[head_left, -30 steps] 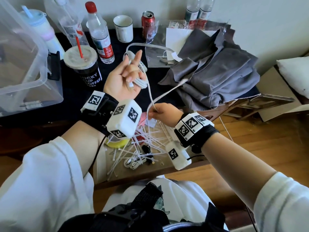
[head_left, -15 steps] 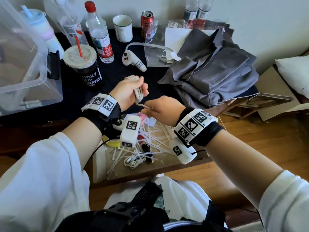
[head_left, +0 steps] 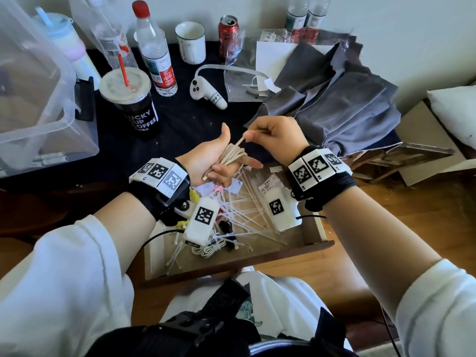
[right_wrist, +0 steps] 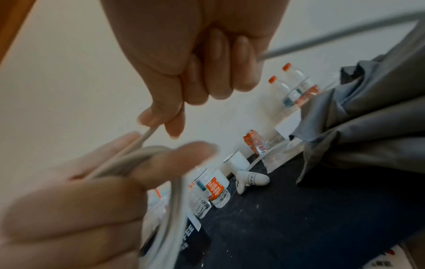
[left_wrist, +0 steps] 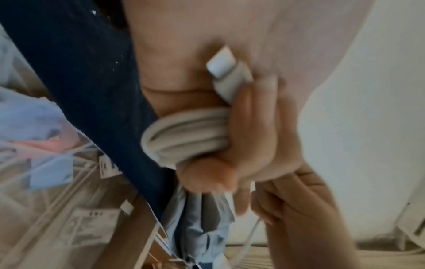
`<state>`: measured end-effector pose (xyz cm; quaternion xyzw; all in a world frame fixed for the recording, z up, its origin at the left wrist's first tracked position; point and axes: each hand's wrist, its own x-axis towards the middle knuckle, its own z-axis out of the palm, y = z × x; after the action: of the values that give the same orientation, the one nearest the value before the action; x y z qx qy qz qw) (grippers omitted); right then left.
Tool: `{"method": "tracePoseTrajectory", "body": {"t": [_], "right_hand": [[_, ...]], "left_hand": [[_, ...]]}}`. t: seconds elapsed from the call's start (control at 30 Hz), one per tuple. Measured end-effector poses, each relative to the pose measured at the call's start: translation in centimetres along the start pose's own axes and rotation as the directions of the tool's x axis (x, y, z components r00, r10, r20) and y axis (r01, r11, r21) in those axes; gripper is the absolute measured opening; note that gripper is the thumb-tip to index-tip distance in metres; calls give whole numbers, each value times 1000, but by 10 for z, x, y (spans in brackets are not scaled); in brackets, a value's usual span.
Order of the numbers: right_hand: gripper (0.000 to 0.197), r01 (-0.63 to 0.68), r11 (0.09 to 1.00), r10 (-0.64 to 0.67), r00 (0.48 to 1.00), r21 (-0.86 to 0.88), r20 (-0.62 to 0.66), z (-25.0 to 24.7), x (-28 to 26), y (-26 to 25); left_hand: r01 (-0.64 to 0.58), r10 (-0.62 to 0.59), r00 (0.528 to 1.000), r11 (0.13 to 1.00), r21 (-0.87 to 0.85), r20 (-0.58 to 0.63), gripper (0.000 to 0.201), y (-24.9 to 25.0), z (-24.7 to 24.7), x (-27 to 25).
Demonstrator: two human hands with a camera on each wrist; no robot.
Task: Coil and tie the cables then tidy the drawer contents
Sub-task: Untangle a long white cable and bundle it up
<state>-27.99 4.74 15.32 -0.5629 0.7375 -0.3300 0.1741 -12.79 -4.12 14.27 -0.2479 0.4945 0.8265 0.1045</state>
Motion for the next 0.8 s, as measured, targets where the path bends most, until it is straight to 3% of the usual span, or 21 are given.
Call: {"method": "tracePoseTrajectory", "body": {"t": [0.1,0.2,0.27,0.37,0.5,0.6,0.7,0.8], "right_hand": [[21,-71,997,68,994,38,81,3,0,11],[25,-125,992,118,975,25,190,20,-4,18],[26,-127,992,124,956,-8,267,31,-6,17],[22,-116,993,118,931,-27,345,37,-9,6],[26,-46,989,102,898,-141,428,36,-16,-4],[24,39,984,43,894,-174,446,34,-20,-15],[23,122,964,-19,917,-234,400,26,-18,-24],[19,106,974,-39,949,-199,312,13,-13,-21]], "left_hand": [[-143,167,980,968,-207,103,78,5,3,-3],[-271,370,918,849,-453,144,56,13,2,-3],[-371,421,907,801,-470,2,49,19,4,0],[-474,404,879,806,-354,-255,34,24,8,6],[-445,308,863,839,-313,-400,17,22,5,13],[-390,258,822,905,-172,-508,20,11,-3,18],[-176,166,887,984,15,-431,28,-2,-9,18],[-67,104,939,990,124,-328,24,-7,-5,11]]}}
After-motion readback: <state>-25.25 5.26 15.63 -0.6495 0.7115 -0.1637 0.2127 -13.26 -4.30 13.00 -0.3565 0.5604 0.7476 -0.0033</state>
